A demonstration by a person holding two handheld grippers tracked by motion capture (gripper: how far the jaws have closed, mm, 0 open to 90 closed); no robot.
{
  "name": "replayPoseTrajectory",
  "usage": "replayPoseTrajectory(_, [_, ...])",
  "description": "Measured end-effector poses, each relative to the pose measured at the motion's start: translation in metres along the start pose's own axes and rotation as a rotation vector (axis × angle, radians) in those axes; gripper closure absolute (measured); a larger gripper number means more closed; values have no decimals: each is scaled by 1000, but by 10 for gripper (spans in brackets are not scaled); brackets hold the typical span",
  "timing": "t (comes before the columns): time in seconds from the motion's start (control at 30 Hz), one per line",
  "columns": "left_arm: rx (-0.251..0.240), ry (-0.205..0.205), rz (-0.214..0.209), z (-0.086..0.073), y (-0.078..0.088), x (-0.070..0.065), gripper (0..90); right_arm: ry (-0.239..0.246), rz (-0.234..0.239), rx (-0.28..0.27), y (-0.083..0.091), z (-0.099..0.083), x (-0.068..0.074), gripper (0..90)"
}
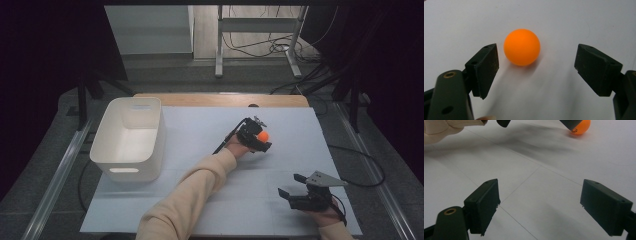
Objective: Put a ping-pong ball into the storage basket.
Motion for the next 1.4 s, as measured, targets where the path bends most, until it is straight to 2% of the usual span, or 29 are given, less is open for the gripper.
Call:
replayPoseTrajectory(0.3, [6,0,21,2,-7,5,207,-5,4,-6,1,0,0,164])
replayPoseTrajectory(0.53, [8,19,32,1,-13,12,209,-6,1,-5,1,0,0,164])
replayPoseTrajectory(0.77, [9,36,27,2,-19,17,217,-7,-1,-5,1,-1,-1,164])
replayPoseTrajectory(1.1, [14,38,19,3,-25,20,257,-8,-6,-2,2,-1,-2,164])
replayPoseTrajectory(1.23, [22,50,23,2,-26,23,288,-9,-7,-2,2,-1,-2,164])
replayPoseTrajectory(1.3, [20,56,6,2,-27,23,326,-10,-6,-4,2,-1,-2,164])
replayPoseTrajectory(1.4, [23,44,-11,1,-26,23,460,-11,-6,-5,2,-1,-2,164])
Point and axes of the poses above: each handheld gripper's, and its own axes: y roughly backward along the jaws, z roughly out of its top, x roughly to its left, the point moved 8 cm from there along -y, roughly forward along the jaws, and after that the axes turned 1 degree about y, right-handed, at the moved point
